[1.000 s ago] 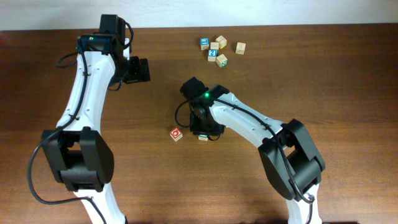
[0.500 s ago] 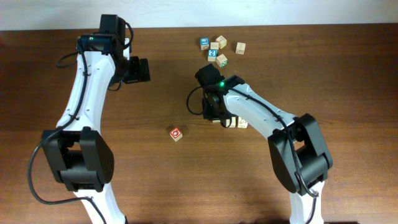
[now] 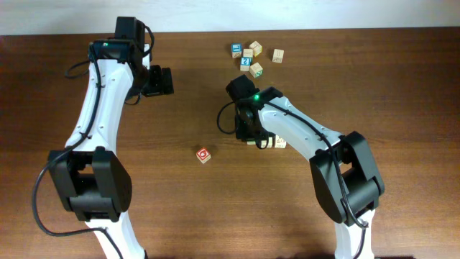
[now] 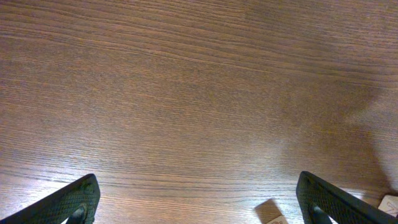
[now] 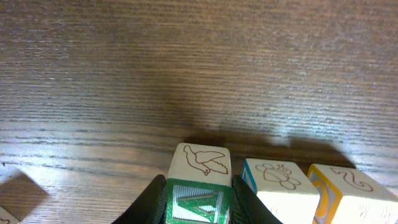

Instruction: Rotate 4 blocks

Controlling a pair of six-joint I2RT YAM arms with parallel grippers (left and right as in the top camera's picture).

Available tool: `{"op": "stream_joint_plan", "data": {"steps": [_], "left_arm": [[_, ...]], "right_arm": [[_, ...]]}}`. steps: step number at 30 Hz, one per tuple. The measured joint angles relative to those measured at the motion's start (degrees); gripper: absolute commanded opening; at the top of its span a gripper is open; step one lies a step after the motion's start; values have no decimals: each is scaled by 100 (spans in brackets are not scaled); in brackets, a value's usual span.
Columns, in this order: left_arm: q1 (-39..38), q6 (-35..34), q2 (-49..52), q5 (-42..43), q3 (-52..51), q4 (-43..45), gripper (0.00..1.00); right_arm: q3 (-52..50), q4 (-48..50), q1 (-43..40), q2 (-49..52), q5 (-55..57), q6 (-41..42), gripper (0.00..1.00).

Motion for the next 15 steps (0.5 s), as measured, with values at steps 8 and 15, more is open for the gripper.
{"op": "stream_joint_plan", "data": {"steps": [8,15], "left_arm": [[0,0,0,0,0,-2,99],[0,0,0,0,0,0,99]], "right_arm": [[92,-142,0,2,-24,83,58],[1360,-275,212,37,-863,-219,57]]}}
